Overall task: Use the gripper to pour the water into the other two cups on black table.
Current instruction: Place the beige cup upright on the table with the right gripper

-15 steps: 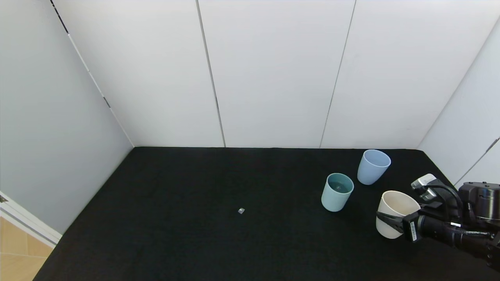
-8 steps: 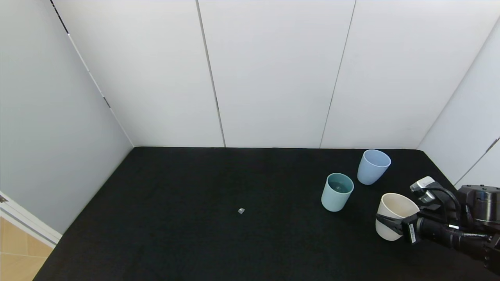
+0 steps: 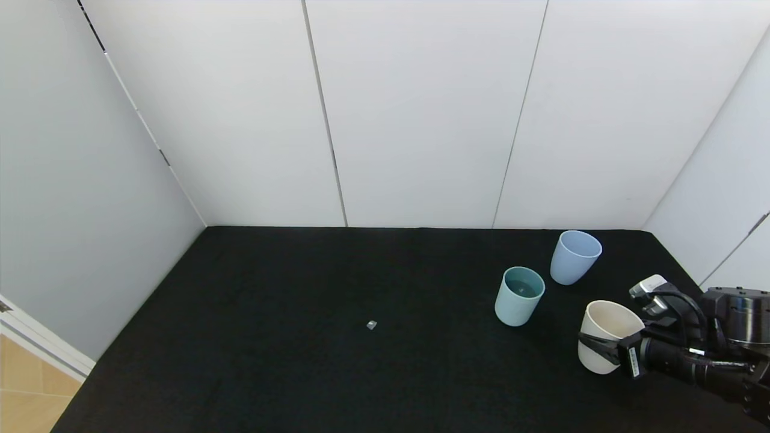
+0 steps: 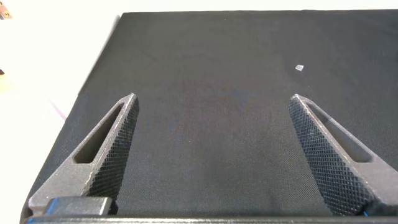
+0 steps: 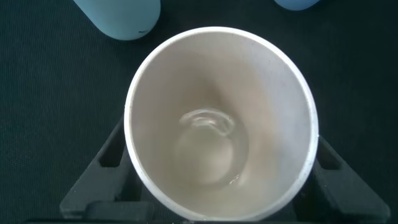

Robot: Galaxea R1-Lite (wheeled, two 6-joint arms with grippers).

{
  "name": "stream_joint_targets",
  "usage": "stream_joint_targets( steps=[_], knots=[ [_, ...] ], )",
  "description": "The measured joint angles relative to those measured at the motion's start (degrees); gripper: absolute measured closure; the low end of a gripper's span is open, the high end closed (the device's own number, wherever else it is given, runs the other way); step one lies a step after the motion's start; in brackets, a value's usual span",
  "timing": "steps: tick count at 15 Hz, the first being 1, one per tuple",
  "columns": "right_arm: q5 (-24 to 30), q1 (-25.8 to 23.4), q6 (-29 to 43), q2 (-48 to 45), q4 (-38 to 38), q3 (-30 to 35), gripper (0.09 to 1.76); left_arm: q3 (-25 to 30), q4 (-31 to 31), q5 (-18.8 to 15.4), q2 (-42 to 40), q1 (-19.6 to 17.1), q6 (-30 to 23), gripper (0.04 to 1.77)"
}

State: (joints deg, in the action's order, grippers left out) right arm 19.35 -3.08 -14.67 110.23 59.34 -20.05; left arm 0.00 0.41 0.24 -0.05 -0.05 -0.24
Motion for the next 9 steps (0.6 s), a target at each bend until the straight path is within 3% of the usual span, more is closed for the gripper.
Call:
stream_joint_targets(
  steps=[9],
  knots=[
    [0.05, 0.0, 0.11, 0.33, 0.99, 0.35, 0.27, 0.0, 0.0, 0.0, 0.0, 0.0, 0.0, 0.09]
  ],
)
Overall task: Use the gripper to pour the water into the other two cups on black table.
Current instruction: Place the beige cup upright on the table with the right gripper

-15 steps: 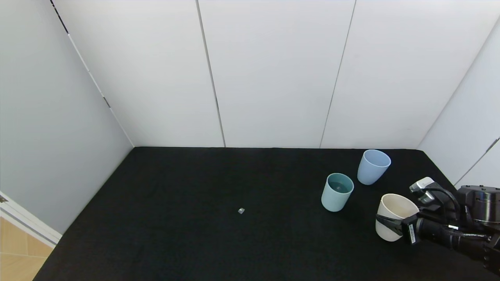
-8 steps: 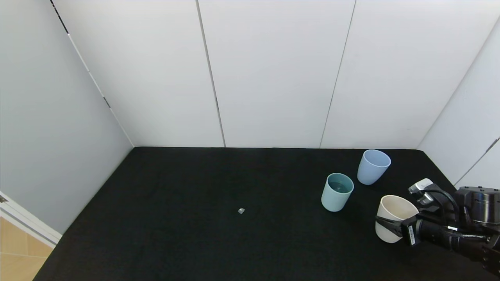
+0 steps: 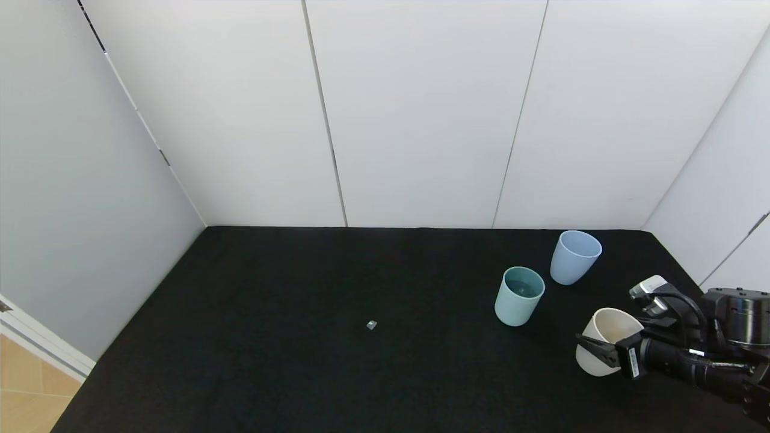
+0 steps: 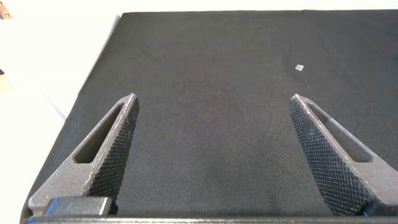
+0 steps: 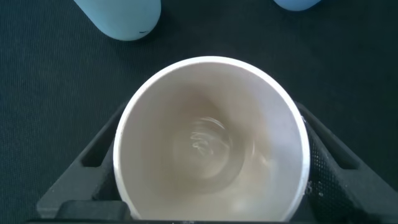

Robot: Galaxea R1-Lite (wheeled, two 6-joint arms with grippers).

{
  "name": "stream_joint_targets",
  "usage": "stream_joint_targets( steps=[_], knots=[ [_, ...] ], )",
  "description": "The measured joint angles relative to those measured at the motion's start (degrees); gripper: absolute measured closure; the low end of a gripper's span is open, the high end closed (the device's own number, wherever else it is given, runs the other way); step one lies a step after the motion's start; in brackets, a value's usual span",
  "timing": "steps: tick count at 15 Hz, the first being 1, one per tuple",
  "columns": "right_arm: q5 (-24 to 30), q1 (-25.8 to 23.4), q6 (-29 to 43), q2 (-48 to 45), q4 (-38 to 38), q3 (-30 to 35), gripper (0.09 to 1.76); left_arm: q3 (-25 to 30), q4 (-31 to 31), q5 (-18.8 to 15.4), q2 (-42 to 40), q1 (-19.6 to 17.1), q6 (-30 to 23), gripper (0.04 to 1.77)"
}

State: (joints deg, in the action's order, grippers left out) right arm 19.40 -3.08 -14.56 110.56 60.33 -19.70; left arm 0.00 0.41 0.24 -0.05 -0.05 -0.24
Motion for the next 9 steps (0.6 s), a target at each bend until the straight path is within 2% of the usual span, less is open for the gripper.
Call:
stream_joint_targets(
  steps=[9],
  knots=[
    [0.0, 0.02, 0.73, -1.63, 2.29, 0.6, 0.18, 0.0, 0.0, 0.0, 0.0, 0.0, 0.02, 0.09]
  ],
)
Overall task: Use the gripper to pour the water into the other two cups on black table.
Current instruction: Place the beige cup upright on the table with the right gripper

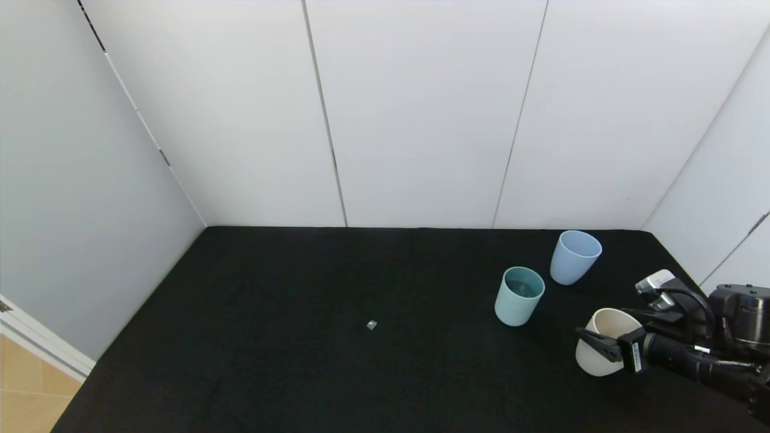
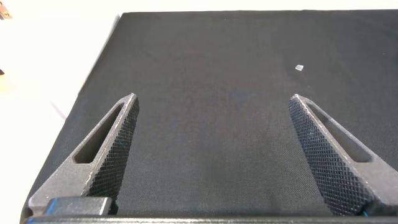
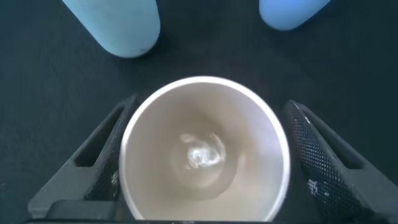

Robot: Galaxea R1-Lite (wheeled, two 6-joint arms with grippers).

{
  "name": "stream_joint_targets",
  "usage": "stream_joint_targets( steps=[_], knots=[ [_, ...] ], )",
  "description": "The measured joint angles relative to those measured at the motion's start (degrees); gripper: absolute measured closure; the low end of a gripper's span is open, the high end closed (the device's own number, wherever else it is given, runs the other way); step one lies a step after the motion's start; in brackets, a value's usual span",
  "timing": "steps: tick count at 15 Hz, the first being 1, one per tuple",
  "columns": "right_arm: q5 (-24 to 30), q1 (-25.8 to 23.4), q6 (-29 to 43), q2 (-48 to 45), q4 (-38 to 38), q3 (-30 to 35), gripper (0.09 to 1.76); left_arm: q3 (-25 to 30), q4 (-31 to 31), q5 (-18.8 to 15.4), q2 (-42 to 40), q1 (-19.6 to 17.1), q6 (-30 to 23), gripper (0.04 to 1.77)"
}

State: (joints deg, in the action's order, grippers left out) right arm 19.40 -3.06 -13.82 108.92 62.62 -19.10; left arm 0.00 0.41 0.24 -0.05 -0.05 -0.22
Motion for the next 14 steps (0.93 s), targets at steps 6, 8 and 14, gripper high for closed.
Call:
stream_joint_targets(
  steps=[6, 8, 14],
  knots=[
    [-0.02, 0.11, 0.9, -5.95, -0.59, 1.3, 0.16, 0.0, 0.0, 0.0, 0.0, 0.0, -0.02, 0.09],
    [-0.27, 0.37, 1.01, -8.4, -0.63, 3.25, 0.16, 0.0, 0.0, 0.0, 0.0, 0.0, 0.0, 0.09],
    [-0.66, -0.9, 1.07, -16.51, -0.77, 9.26, 0.15, 0.0, 0.0, -0.02, 0.0, 0.0, -0.02, 0.09]
  ],
)
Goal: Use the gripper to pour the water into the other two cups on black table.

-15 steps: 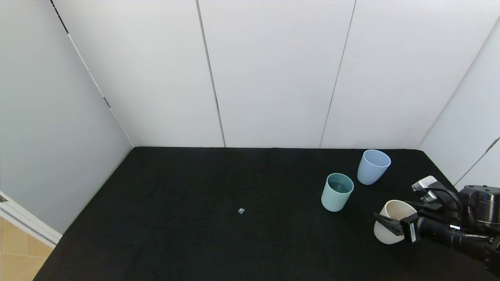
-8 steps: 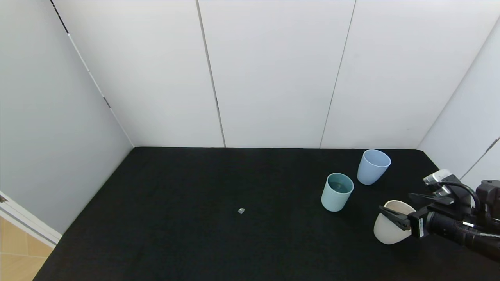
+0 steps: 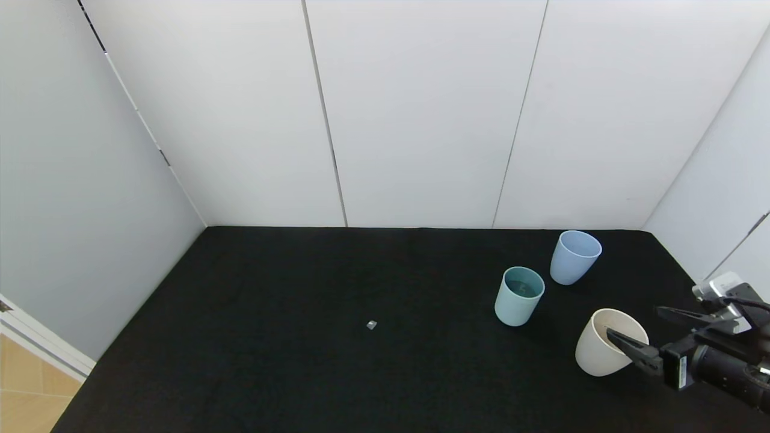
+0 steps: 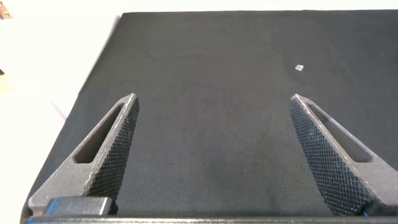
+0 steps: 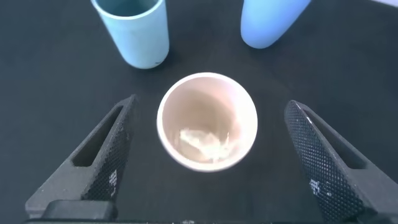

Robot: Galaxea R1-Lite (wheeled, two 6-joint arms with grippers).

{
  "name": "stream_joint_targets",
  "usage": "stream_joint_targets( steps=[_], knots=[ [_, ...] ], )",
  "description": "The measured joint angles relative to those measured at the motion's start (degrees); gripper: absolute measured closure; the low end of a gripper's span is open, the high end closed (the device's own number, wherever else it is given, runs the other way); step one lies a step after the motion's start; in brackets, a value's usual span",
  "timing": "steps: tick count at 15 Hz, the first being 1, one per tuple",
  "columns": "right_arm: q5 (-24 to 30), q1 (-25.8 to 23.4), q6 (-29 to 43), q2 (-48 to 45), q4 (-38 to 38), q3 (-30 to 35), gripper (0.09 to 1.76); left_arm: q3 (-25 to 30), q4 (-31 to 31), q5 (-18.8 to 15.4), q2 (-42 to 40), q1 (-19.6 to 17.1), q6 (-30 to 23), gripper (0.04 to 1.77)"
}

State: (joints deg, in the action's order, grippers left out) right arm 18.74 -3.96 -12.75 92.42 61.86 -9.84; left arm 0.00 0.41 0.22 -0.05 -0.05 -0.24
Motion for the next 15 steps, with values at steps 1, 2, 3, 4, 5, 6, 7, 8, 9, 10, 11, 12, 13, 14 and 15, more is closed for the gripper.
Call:
stream_joint_targets(
  steps=[1, 2, 3, 4, 5, 6, 7, 8, 9, 10, 11, 12, 13, 14, 15],
  knots=[
    [-0.06, -0.06, 0.02, -1.57, -0.43, 0.96, 0.15, 0.0, 0.0, 0.02, 0.0, 0.0, 0.0, 0.09],
    [-0.44, -0.15, 0.02, -3.34, -1.72, 1.9, 0.15, 0.0, 0.0, 0.02, 0.0, 0.0, 0.02, 0.09],
    [-1.22, -0.26, 0.02, -5.13, -3.17, 2.65, 0.15, 0.0, 0.0, 0.0, 0.0, 0.0, 0.0, 0.09],
    [-2.06, -0.35, 0.02, -7.13, -4.8, 3.32, 0.15, 0.0, 0.0, 0.0, 0.0, -0.02, 0.0, 0.09],
    [-2.58, -0.39, 0.02, -9.48, -6.57, 4.06, 0.15, 0.0, 0.0, 0.0, 0.0, -0.02, 0.0, 0.09],
    [-2.86, -0.41, 0.02, -11.93, -8.41, 4.83, 0.15, 0.0, 0.0, 0.0, 0.0, -0.02, 0.02, 0.09],
    [-3.11, -0.55, 0.02, -14.63, -10.59, 5.44, 0.15, 0.0, 0.0, 0.02, 0.0, -0.02, 0.0, 0.09],
    [-3.23, -0.89, 0.02, -17.8, -13.48, 6.05, 0.15, 0.0, 0.0, 0.02, 0.0, -0.02, 0.0, 0.09],
    [-3.3, -1.3, 0.05, -21.0, -16.74, 6.38, 0.15, 0.0, 0.0, 0.0, 0.0, 0.0, 0.02, 0.09],
    [-3.36, -1.74, 0.07, -24.55, -20.63, 6.57, 0.15, 0.0, 0.0, 0.02, 0.0, 0.0, 0.02, 0.09],
    [-3.34, -2.16, 0.05, -28.33, -24.78, 6.67, 0.15, 0.0, 0.0, 0.02, 0.0, 0.0, 0.0, 0.09],
    [-3.34, -2.49, 0.11, -32.7, -29.77, 6.64, 0.15, 0.0, 0.0, 0.0, 0.0, 0.0, 0.0, 0.09],
    [-3.25, -2.76, 0.27, -36.96, -34.63, 6.38, 0.15, 0.0, 0.0, 0.02, 0.0, 0.0, 0.02, 0.09],
    [-3.15, -2.89, 0.63, -41.34, -39.8, 5.92, 0.15, 0.0, 0.0, 0.02, 0.0, 0.0, 0.02, 0.09],
    [-3.11, -2.97, 1.43, -45.76, -45.79, 5.18, 0.15, 0.0, 0.0, 0.0, 0.0, 0.0, 0.02, 0.09]
  ],
)
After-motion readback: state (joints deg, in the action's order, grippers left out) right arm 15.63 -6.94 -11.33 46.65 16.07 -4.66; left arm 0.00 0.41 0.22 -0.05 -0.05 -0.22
